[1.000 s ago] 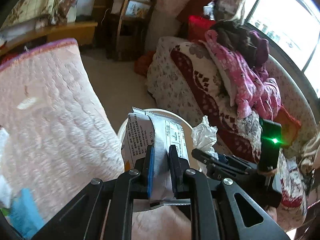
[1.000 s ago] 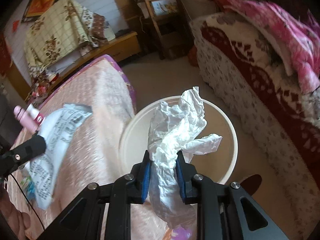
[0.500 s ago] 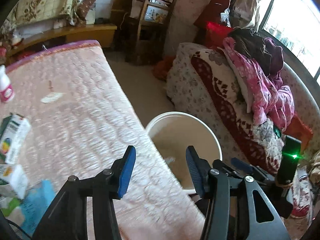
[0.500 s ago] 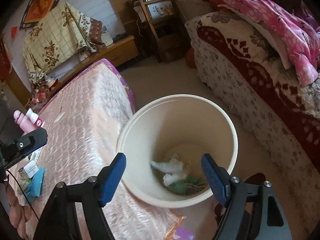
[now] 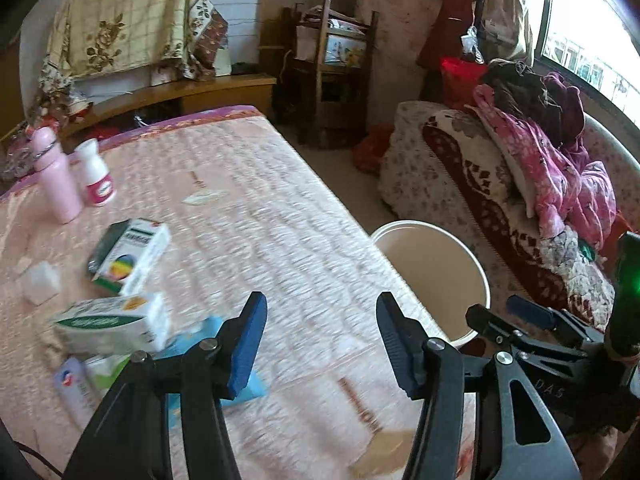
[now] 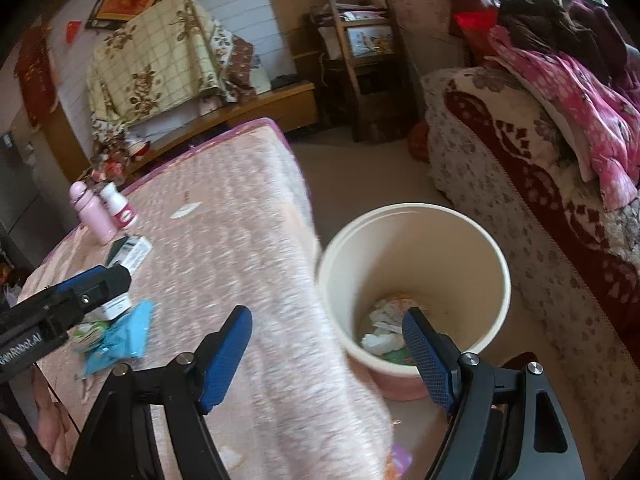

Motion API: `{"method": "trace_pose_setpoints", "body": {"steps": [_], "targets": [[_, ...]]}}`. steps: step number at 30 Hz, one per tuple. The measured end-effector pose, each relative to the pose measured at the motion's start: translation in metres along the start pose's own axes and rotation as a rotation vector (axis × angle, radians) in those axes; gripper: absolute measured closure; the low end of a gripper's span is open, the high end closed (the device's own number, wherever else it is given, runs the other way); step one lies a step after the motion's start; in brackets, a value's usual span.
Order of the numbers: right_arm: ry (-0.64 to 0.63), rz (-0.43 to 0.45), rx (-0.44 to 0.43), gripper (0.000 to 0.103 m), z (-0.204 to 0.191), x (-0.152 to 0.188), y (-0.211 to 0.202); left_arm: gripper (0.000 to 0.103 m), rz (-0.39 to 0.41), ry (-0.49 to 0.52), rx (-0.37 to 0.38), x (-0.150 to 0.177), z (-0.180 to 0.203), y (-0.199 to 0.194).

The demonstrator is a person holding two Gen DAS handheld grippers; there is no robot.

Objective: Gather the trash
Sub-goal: 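Move both open tools back over the remaining trash on the bed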

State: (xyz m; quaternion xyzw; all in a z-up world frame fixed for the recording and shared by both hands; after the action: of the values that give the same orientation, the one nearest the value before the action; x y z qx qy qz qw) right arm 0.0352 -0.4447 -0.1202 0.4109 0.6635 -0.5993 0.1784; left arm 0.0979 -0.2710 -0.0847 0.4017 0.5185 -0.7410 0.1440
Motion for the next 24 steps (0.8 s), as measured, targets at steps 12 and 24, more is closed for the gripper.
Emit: {"method": "trace_pose_setpoints", "body": {"steps": [12,24], "targets": [[-0.032,0.042,-0.036,0.022,-0.057,0.002,-0.019,0.041,0.084,-0.028,-0.075,0.009,-0.052,-0.051],[-0.084,0.056,-0.048,0.022,-0.087,0.004,-0.030,0.039,0.090,-0.127,-0.101,0.030,-0.111,-0.084]]}}
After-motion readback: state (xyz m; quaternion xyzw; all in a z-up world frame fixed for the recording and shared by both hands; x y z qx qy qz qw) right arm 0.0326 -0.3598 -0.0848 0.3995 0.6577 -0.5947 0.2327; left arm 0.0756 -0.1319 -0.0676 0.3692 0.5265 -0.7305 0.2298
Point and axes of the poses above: each gripper's, at about its wrist camera, not at the fingertips, and y roughly the way its jaws point, z to its right, x to its underside, the point moved 4 cm from there along y, roughly the way its jaws point, and after that the axes turned 5 degrees about z, right-handed, at the moved point
